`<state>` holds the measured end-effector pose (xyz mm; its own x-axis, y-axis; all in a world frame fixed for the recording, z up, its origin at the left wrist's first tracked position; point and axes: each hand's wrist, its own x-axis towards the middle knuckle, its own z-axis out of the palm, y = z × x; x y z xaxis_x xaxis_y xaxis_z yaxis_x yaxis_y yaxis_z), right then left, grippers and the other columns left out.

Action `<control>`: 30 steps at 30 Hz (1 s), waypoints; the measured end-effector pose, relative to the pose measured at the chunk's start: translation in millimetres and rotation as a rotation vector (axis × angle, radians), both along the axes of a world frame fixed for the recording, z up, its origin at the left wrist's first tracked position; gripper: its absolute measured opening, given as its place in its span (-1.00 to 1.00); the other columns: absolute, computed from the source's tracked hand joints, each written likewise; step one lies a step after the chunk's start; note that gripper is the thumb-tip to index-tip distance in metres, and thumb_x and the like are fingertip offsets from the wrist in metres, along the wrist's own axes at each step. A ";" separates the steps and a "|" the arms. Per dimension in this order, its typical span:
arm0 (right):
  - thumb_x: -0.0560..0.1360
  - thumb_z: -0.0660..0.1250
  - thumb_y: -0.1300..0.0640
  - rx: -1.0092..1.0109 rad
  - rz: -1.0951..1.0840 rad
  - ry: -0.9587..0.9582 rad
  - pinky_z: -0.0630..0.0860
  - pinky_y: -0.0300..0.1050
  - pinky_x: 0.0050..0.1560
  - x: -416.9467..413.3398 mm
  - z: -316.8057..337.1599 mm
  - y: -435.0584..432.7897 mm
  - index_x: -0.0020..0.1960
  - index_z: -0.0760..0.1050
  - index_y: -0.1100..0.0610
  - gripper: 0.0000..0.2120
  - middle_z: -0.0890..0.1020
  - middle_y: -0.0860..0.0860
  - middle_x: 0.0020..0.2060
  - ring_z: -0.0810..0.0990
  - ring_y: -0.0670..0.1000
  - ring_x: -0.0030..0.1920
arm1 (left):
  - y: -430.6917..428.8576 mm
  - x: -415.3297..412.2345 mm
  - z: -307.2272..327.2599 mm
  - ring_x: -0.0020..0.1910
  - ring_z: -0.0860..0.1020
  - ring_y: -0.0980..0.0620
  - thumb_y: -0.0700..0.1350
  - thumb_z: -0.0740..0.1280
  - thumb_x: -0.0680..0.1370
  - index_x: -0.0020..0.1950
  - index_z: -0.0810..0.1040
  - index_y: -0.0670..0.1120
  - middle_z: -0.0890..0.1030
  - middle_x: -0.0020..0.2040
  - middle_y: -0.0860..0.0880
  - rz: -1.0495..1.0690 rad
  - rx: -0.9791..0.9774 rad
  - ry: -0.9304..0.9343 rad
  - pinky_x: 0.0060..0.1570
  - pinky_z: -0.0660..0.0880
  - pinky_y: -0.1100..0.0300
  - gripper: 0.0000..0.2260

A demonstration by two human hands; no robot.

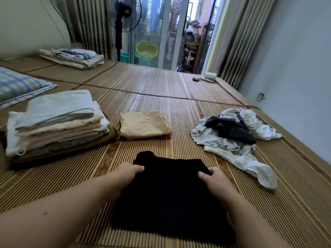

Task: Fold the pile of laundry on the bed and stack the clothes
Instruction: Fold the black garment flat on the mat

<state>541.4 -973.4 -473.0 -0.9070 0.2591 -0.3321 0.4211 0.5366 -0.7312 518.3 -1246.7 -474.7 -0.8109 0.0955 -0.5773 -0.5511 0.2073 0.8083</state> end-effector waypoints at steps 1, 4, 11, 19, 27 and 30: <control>0.57 0.29 0.03 -0.028 -0.020 -0.015 0.58 0.04 0.03 1.4 -1.8 0.4 0.14 0.40 0.07 -0.80 0.56 0.01 -0.02 0.60 0.03 -0.05 | -1.9 2.1 -3.3 -0.04 0.63 -0.11 -0.05 0.29 0.60 0.43 0.27 -0.11 0.58 0.00 -0.13 -0.034 -0.064 0.056 -0.05 0.59 0.03 -0.56; 0.57 0.29 0.13 -0.092 -0.061 0.000 0.59 0.01 -0.02 3.4 -2.0 1.6 0.41 0.31 0.06 -0.57 0.51 0.04 0.12 0.60 0.02 -0.01 | -8.7 8.4 -9.1 -0.12 0.59 0.11 -0.10 0.28 0.59 0.52 -0.21 0.26 0.53 0.09 0.00 -0.354 -0.338 0.316 -0.15 0.50 0.29 -0.24; 0.59 0.22 0.21 -0.026 0.065 0.173 0.54 -0.16 0.00 4.4 -9.1 -0.8 0.22 0.53 -0.19 -0.65 0.64 -0.08 0.10 0.60 -0.13 -0.04 | -11.4 12.6 -5.1 0.25 0.34 0.25 -0.25 0.20 0.61 0.45 0.27 0.31 0.25 0.36 0.17 -0.545 -0.226 0.408 0.04 0.37 0.52 -0.45; 0.57 0.25 0.32 -0.043 0.115 0.484 0.51 -0.34 0.02 -41.8 34.2 -14.3 0.06 0.60 -0.03 -0.71 0.66 -0.13 -0.05 0.62 -0.12 0.05 | -23.9 -41.4 19.2 -0.12 0.61 0.20 -0.30 0.28 0.52 0.36 0.25 0.34 0.51 0.16 0.21 -0.287 -0.183 0.726 -0.13 0.55 0.31 -0.37; 0.58 0.25 0.23 0.077 0.207 0.723 0.45 -0.25 0.03 -194.7 101.4 -48.2 0.16 0.61 0.02 -0.75 0.65 -0.01 0.05 0.58 -0.08 -0.03 | -52.2 -148.3 75.6 -0.31 0.55 0.11 -0.21 0.30 0.47 0.49 0.25 0.21 0.60 0.09 0.00 -0.057 -0.328 0.877 -0.35 0.46 0.33 -0.35; 0.59 0.23 0.14 0.158 0.273 0.651 0.37 -0.25 0.19 -248.1 97.5 -66.3 0.35 0.47 0.00 -0.66 0.54 -0.08 0.22 0.52 -0.05 0.17 | -60.1 -193.1 75.2 -0.08 0.56 0.04 -0.25 0.27 0.51 0.55 0.17 0.17 0.47 0.32 -0.10 -0.055 -0.580 0.809 -0.26 0.40 0.36 -0.33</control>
